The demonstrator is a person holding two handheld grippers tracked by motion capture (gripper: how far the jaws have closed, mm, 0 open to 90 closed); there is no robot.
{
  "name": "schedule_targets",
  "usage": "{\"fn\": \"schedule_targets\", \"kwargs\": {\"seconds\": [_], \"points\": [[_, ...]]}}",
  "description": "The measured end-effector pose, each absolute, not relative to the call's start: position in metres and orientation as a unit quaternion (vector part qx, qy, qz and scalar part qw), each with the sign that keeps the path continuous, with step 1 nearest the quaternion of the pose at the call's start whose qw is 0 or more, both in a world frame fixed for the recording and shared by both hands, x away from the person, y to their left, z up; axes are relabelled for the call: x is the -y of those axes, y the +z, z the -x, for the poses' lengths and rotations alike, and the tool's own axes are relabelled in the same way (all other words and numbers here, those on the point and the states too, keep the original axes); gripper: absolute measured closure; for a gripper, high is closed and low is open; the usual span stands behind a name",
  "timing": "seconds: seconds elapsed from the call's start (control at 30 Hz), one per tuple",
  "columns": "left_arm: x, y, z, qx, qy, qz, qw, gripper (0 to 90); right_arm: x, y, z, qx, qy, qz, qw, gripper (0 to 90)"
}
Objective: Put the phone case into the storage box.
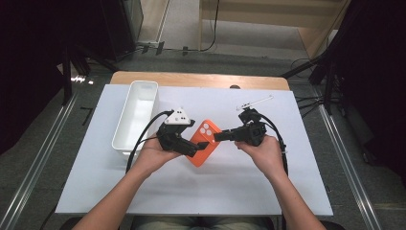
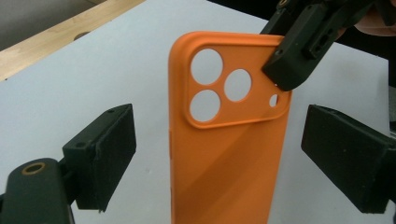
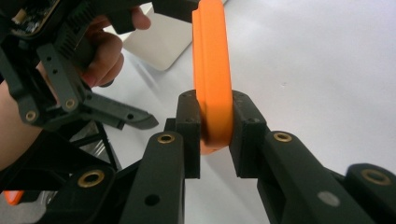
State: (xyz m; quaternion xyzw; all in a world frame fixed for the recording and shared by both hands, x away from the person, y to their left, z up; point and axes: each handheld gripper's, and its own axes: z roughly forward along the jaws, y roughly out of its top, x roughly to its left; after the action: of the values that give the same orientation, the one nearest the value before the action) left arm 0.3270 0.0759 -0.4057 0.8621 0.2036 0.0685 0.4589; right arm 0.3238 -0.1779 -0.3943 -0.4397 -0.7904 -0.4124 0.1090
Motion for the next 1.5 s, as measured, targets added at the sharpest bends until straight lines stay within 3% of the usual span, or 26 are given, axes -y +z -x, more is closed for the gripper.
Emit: {"fn": "schedule_targets", "kwargs": {"seconds": [0.6,0.73,1.5], "points": [[-0.072,-0.412,-0.323,-0.224,0.103,-0.845,0.475,9.8,0.167,-0.389,-0.325,0.782,-0.408,0.461,0.096,74.7],[-0.07,-0.415,-0.324,-0.229,0.112,-0.842,0.475,1.3,0.164,-0.388,-0.326,0.78,-0.406,0.467,0.094,74.7],[-0.059,-0.425,-0.325,-0.241,0.121,-0.842,0.468,1.4,0.15,-0.383,-0.33,0.781,-0.4,0.47,0.098,74.7]]}}
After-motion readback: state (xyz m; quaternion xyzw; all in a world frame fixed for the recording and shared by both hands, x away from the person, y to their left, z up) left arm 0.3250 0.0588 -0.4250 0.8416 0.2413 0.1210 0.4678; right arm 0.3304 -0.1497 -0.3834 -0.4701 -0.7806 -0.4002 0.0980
